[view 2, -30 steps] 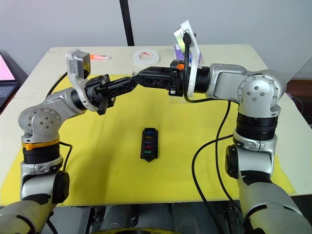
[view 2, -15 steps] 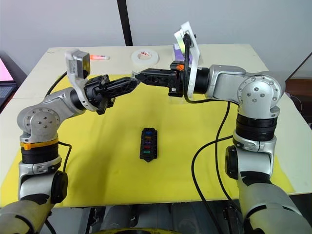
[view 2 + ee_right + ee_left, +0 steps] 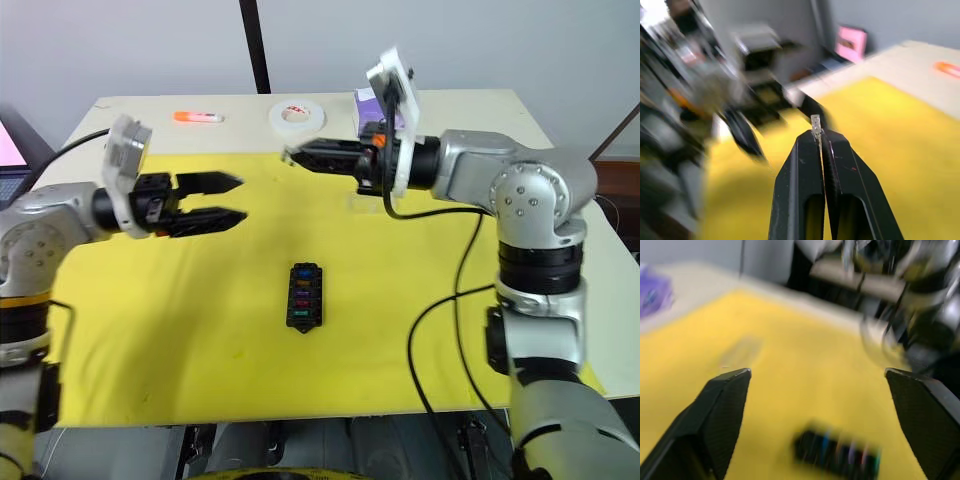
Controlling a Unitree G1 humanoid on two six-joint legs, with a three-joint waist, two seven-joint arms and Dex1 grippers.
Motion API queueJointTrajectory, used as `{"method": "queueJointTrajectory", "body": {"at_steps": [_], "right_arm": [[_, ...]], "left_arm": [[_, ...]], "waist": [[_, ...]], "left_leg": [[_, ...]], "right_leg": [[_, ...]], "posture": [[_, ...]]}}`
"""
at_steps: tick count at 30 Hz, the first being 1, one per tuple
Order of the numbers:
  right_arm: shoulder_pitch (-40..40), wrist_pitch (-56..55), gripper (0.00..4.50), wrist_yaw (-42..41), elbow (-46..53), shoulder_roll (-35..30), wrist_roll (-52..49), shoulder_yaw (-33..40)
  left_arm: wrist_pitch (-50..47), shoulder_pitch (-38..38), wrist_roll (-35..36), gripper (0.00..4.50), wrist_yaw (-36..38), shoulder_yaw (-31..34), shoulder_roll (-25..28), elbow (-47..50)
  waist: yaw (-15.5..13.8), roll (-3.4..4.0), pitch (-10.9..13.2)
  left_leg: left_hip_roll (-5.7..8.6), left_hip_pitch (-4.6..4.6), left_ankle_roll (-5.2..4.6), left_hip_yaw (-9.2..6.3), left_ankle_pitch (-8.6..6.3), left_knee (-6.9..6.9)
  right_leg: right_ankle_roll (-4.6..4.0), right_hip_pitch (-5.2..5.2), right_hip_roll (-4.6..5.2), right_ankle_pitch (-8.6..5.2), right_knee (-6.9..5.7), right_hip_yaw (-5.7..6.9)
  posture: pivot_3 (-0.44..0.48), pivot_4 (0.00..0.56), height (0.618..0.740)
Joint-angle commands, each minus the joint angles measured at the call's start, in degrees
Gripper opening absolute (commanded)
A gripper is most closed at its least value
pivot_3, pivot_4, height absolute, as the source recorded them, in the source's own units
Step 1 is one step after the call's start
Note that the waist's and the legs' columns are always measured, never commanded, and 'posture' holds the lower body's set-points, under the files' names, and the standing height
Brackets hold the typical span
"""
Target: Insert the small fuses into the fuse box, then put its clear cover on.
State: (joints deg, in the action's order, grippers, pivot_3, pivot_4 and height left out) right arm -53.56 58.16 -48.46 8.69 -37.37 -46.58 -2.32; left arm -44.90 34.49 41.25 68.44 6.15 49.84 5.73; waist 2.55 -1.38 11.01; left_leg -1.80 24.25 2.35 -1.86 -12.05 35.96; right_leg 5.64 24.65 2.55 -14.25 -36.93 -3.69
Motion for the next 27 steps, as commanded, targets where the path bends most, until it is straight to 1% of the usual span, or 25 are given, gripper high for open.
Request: {"method": "queueJointTrajectory", "body": {"at_steps": [1, 3, 5, 8, 14, 27], "right_arm": [[2.0, -11.6, 0.00, -7.8, 2.7, -2.6, 10.0, -8.5], [3.7, -16.1, 0.00, -10.1, 2.4, -3.1, 14.2, -11.7], [4.8, -18.3, 0.00, -10.9, 1.9, -2.4, 16.2, -12.9], [6.2, -20.5, 0.00, -11.2, 1.1, -0.6, 19.6, -15.7], [8.2, -23.5, 0.00, -12.8, 0.3, -0.2, 25.1, -18.9], [10.3, -25.3, 0.00, -14.0, -1.6, 1.6, 30.6, -19.9]], "left_arm": [[6.6, -2.3, -5.3, 4.48, 5.8, -3.2, 4.7, 2.8], [9.2, -4.0, -7.4, 4.48, 7.5, -4.5, 6.5, 3.9], [11.7, -5.6, -9.5, 4.48, 8.6, -5.6, 7.5, 4.6], [13.3, -7.4, -10.9, 4.48, 8.3, -6.6, 7.1, 5.3], [13.9, -8.5, -11.6, 4.48, 7.8, -7.4, 5.6, 5.5], [12.6, -8.5, -11.2, 4.48, 7.2, -7.0, 4.1, 6.8]], "waist": [[0.1, 0.01, 0.0], [0.0, 0.00, 0.0], [0.0, 0.00, 0.0], [0.0, 0.01, 0.0], [0.0, 0.00, 0.0], [0.0, -0.01, 0.0]], "left_leg": [[0.00, 0.01, 0.00, 0.04, 0.00, 0.00], [0.00, 0.03, 0.00, 0.09, 0.00, 0.00], [-0.01, 0.12, 0.00, 0.11, 0.00, 0.00], [-0.01, 0.18, 0.00, 0.11, 0.00, 0.02], [-0.01, 0.18, 0.00, 0.12, 0.00, 0.09], [-0.02, 0.17, 0.00, 0.11, 0.00, 0.12]], "right_leg": [[0.00, 0.01, 0.02, 0.00, 0.02, -0.01], [0.00, 0.04, 0.05, 0.00, 0.05, -0.03], [-0.01, 0.15, 0.06, 0.01, 0.03, -0.04], [-0.01, 0.23, 0.04, 0.01, -0.05, -0.05], [0.00, 0.23, 0.03, 0.01, -0.11, -0.07], [0.01, 0.23, 0.00, 0.02, -0.18, -0.08]], "posture": [[0.000, 0.150, 0.740], [0.000, 0.150, 0.740], [0.000, 0.150, 0.740], [0.000, 0.150, 0.740], [0.000, 0.150, 0.740], [0.000, 0.150, 0.740]]}}
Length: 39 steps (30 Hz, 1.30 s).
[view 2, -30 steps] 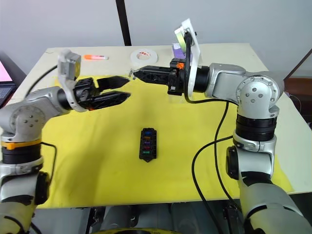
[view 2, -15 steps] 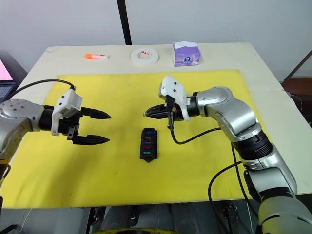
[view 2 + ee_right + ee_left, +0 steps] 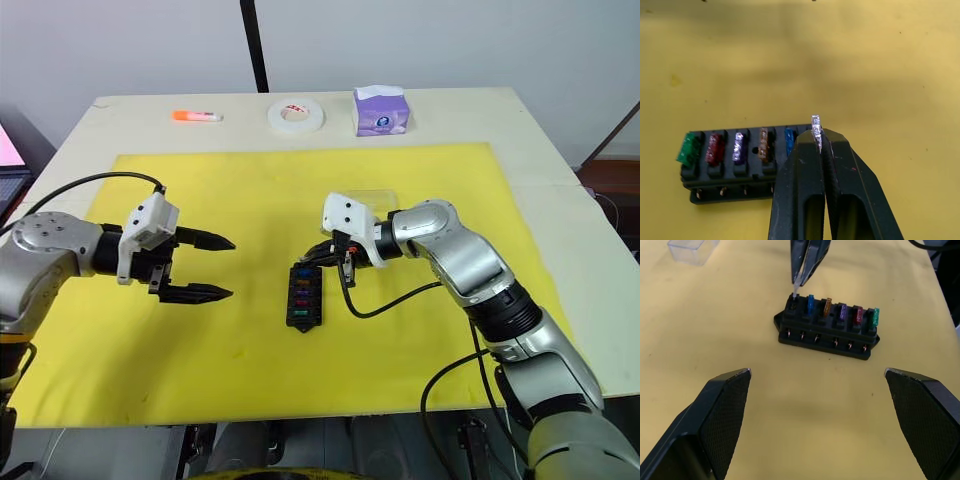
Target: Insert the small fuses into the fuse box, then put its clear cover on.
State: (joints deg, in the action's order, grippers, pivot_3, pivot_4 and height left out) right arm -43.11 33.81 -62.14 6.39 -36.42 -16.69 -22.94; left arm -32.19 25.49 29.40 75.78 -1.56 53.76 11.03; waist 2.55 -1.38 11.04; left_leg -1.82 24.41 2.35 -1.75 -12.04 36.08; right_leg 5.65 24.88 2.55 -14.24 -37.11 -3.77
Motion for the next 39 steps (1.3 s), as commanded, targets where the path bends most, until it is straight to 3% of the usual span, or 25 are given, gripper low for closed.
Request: {"method": "queueJointTrajectory", "body": {"at_steps": [1, 26, 39], "right_arm": [[-0.1, -1.0, 0.00, -0.3, 0.6, 0.8, 0.9, 0.8], [0.3, -0.1, 0.00, -1.6, -0.6, 2.5, 5.8, -1.8], [-3.2, 6.0, 0.00, -3.6, 1.2, 2.4, 4.6, -1.3]], "left_arm": [[-0.1, 0.4, 0.6, 4.48, -0.2, 0.7, 0.1, 1.5], [-0.2, -0.7, 0.6, 4.48, -1.7, 0.7, -0.5, 1.9], [0.6, -1.1, 0.0, 4.48, -2.0, 0.5, -1.0, 1.1]], "waist": [[0.0, 0.00, 0.0], [0.0, 0.00, 0.0], [0.0, -0.01, 0.0]], "left_leg": [[0.00, 0.00, 0.00, 0.00, 0.00, 0.00], [0.00, -0.04, 0.00, -0.01, 0.00, 0.05], [0.00, -0.07, 0.00, -0.02, 0.00, 0.06]], "right_leg": [[0.00, 0.00, 0.00, 0.00, 0.00, 0.00], [0.01, -0.04, -0.01, 0.01, -0.09, 0.00], [0.02, -0.07, -0.01, 0.01, -0.10, 0.00]], "posture": [[0.000, 0.150, 0.740], [0.000, 0.150, 0.740], [0.000, 0.150, 0.740]]}}
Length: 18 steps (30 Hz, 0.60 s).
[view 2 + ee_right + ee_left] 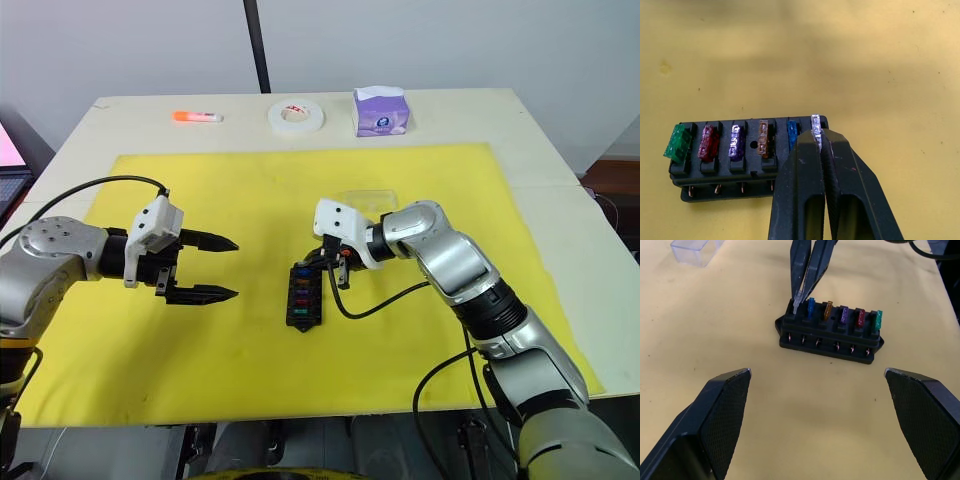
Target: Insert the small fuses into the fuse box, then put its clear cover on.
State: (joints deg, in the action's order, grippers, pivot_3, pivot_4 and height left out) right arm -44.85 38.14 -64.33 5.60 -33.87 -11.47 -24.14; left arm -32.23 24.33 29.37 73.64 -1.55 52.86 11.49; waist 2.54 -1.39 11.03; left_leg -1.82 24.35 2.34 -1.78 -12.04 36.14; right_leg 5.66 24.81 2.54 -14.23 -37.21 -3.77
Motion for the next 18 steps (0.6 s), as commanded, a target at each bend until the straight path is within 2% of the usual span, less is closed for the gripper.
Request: {"method": "queueJointTrajectory", "body": {"at_steps": [1, 18], "right_arm": [[-1.6, 2.7, 0.00, -2.2, 2.1, -0.3, -0.9, -0.6], [-1.9, 1.6, 0.00, -2.3, -0.6, 0.3, 4.7, -4.9]], "left_arm": [[0.8, 0.1, 0.0, 4.48, 0.2, 0.4, -0.1, 0.5], [1.0, -0.9, -0.5, 4.48, -0.3, 0.7, -0.5, 1.0]], "waist": [[0.0, 0.00, 0.0], [0.0, 0.00, 0.0]], "left_leg": [[0.00, 0.00, 0.00, 0.00, 0.00, 0.00], [0.00, -0.06, 0.00, -0.01, 0.00, 0.00]], "right_leg": [[0.00, 0.00, 0.00, 0.00, 0.00, 0.00], [0.01, -0.05, -0.01, 0.00, -0.01, 0.00]], "posture": [[0.000, 0.150, 0.740], [0.000, 0.150, 0.740]]}}
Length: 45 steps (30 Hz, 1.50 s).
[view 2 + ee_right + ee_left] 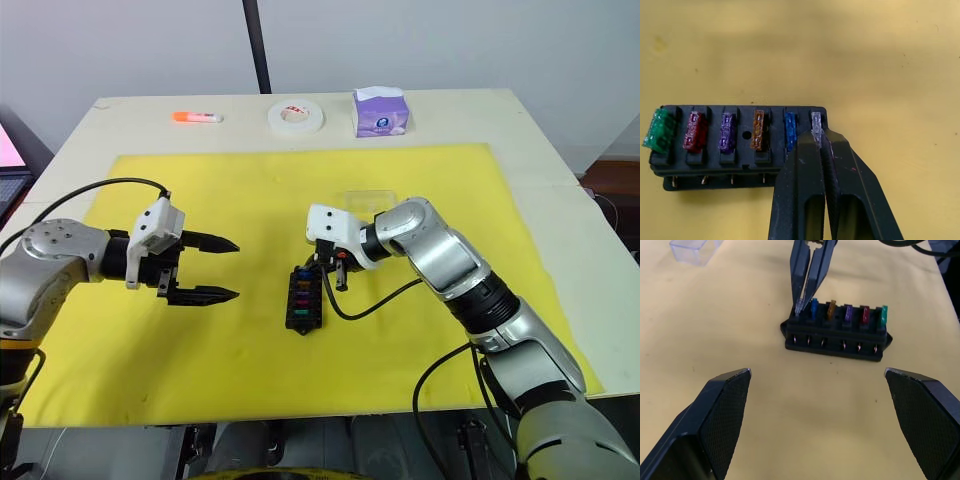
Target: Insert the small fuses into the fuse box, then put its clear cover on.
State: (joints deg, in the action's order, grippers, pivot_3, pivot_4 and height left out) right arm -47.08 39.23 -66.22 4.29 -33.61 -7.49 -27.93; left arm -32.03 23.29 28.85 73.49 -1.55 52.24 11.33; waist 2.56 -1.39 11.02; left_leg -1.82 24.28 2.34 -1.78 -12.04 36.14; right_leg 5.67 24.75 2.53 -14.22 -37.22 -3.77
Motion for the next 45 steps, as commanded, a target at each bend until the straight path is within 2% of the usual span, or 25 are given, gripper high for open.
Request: {"method": "queueJointTrajectory", "body": {"at_steps": [1, 13, 16, 35, 38, 45], "right_arm": [[0.2, 0.7, 0.00, -0.6, 1.1, 0.0, 0.6, -1.0], [0.4, 2.1, 0.00, -1.6, 3.3, -0.2, -1.8, 0.9], [0.3, 2.4, 0.67, -1.4, 3.8, -0.3, -2.5, 1.8], [1.7, 3.0, 0.67, 0.7, 4.3, 0.1, -8.7, 8.8], [2.2, 2.9, 0.04, 2.0, 4.1, 1.2, -9.2, 9.4], [4.7, 2.7, 0.01, 3.0, 5.2, 1.9, -9.3, 8.1]], "left_arm": [[0.8, 0.0, 0.1, 4.48, -0.2, 0.7, 0.1, 1.2], [0.6, 0.4, -0.1, 4.48, -0.4, 0.6, -0.2, 0.9], [0.5, 0.5, -0.1, 4.50, -0.3, 0.7, -0.2, 0.7], [0.1, 1.5, 0.0, 4.50, 1.0, 0.5, 0.5, 0.5], [-0.2, 1.7, 0.2, 4.50, 1.3, 0.3, 0.5, 1.0], [0.2, 1.9, -0.7, 4.50, 1.8, -0.1, 0.4, 0.3]], "waist": [[0.0, 0.00, 0.0], [0.0, 0.00, 0.0], [0.0, 0.00, 0.0], [0.0, 0.00, 0.0], [0.0, 0.00, 0.0], [-0.1, 0.00, 0.0]], "left_leg": [[0.00, 0.00, 0.00, 0.00, 0.00, 0.01], [0.00, -0.02, 0.00, -0.01, 0.00, 0.01], [0.00, -0.02, 0.00, -0.01, 0.00, 0.01], [0.00, -0.01, 0.00, -0.01, 0.00, 0.01], [0.00, -0.01, 0.00, -0.02, 0.00, 0.01], [0.00, 0.00, 0.00, -0.02, 0.00, 0.02]], "right_leg": [[0.00, 0.00, 0.00, 0.00, 0.00, 0.00], [0.00, -0.03, 0.00, 0.00, -0.01, 0.00], [0.01, -0.03, 0.00, 0.00, -0.01, 0.00], [0.01, -0.03, 0.00, 0.01, -0.01, 0.00], [0.02, -0.02, -0.01, 0.01, -0.01, 0.00], [0.10, -0.03, 0.00, 0.05, -0.01, 0.00]], "posture": [[0.000, 0.150, 0.740], [0.000, 0.150, 0.740], [0.000, 0.150, 0.740], [0.000, 0.150, 0.740], [0.000, 0.150, 0.740], [0.000, 0.150, 0.740]]}}
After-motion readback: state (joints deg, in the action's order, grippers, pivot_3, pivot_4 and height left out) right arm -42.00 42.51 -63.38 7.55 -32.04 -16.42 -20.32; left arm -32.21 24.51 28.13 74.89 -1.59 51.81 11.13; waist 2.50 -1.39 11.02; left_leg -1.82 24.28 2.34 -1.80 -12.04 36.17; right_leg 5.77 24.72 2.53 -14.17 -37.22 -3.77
